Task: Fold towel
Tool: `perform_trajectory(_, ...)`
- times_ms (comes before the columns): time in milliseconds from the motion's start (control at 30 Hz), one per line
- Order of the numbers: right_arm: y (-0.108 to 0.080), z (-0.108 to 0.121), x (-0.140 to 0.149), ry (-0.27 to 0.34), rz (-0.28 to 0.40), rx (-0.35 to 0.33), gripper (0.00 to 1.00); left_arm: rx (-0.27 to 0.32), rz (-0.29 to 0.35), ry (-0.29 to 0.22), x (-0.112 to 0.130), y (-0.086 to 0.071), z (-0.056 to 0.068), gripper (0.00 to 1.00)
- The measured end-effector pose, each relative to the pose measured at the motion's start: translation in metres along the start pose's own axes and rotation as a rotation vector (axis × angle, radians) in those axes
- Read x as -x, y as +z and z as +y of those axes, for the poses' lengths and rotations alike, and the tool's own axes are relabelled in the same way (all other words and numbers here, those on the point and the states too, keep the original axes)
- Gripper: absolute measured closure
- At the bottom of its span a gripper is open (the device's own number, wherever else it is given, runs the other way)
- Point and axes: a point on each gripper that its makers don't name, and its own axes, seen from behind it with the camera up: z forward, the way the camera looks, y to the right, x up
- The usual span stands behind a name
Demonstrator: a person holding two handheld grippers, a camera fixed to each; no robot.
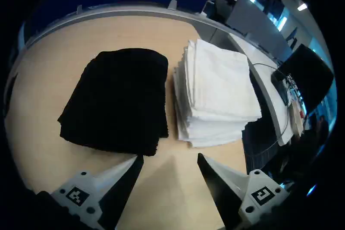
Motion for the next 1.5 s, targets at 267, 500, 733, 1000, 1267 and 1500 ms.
perform_trajectory(267, -0.017, -0.009, -0.002, 0.012, 0.032, -0.009, 0.0, 0.004, 0.004, -0.006, -0.001, 0.001, -0.003, 0.15)
perform_trajectory(500, -0.036, -0.033, -0.025, 0.037, 0.125, -0.049, 0.0, 0.006, 0.01, -0.002, -0.002, 0.001, -0.006, 0.15)
perform_trajectory(733, -0.077, -0.075, -0.089, 0.106, 0.356, -0.139, 0.0, 0.007, 0.018, -0.009, -0.004, 0.001, -0.009, 0.15)
perform_trajectory(1000, -0.136, -0.11, -0.162, 0.2, 0.649, -0.22, 0.0, 0.003, 0.037, -0.015, -0.01, 0.002, -0.011, 0.15)
perform_trajectory(1267, -0.162, -0.143, -0.193, 0.197, 0.782, -0.252, 0.0, -0.007, 0.066, -0.029, -0.019, 0.005, -0.015, 0.15)
perform_trajectory(1500, -0.17, -0.165, -0.207, 0.157, 0.826, -0.221, 0.0, -0.03, 0.119, -0.051, -0.035, 0.008, -0.025, 0.15)
